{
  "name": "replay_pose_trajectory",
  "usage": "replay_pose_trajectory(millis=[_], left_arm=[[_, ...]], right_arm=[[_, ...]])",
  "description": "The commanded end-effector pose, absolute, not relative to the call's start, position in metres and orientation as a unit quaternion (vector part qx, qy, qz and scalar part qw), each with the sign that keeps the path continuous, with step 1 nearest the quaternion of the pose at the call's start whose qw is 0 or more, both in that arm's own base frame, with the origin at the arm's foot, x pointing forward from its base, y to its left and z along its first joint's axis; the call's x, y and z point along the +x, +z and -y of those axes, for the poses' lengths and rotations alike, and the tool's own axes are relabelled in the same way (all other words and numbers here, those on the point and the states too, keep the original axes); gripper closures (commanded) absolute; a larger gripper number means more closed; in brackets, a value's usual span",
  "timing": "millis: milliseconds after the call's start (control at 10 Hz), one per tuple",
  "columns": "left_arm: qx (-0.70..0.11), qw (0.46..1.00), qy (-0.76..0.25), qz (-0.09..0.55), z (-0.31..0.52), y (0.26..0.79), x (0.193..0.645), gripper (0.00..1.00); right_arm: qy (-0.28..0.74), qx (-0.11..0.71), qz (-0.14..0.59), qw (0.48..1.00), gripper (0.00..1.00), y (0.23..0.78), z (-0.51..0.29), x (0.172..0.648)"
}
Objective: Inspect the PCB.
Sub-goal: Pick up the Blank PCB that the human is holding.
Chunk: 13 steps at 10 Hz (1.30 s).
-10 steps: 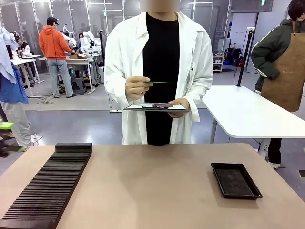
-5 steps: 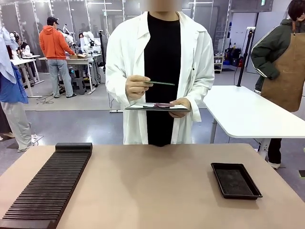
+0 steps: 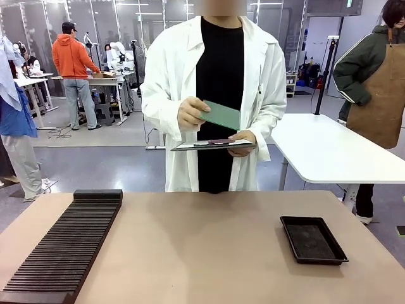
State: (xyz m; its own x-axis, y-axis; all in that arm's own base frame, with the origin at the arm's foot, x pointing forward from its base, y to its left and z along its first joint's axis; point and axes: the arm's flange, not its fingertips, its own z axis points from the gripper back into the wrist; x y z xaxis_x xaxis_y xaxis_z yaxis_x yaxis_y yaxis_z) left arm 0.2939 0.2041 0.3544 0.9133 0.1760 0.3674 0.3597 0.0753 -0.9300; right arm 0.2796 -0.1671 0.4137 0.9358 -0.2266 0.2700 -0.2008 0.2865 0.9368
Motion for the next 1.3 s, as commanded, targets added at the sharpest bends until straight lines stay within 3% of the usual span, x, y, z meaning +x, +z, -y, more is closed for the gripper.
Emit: replay_pose_trajectory(millis=[0, 1200], left_arm=[[-0.674, 0.710, -0.060, 0.192, -0.2051, 0.3609, 0.2922, 0.00], [-0.674, 0.710, -0.060, 0.192, -0.2051, 0.3609, 0.2922, 0.00]], right_arm=[[-0.005, 0.601, 0.186, 0.777, 0.00, 0.4154, 0.1675, 0.2794], [-0.005, 0.601, 0.186, 0.777, 0.00, 0.4154, 0.1675, 0.2794]])
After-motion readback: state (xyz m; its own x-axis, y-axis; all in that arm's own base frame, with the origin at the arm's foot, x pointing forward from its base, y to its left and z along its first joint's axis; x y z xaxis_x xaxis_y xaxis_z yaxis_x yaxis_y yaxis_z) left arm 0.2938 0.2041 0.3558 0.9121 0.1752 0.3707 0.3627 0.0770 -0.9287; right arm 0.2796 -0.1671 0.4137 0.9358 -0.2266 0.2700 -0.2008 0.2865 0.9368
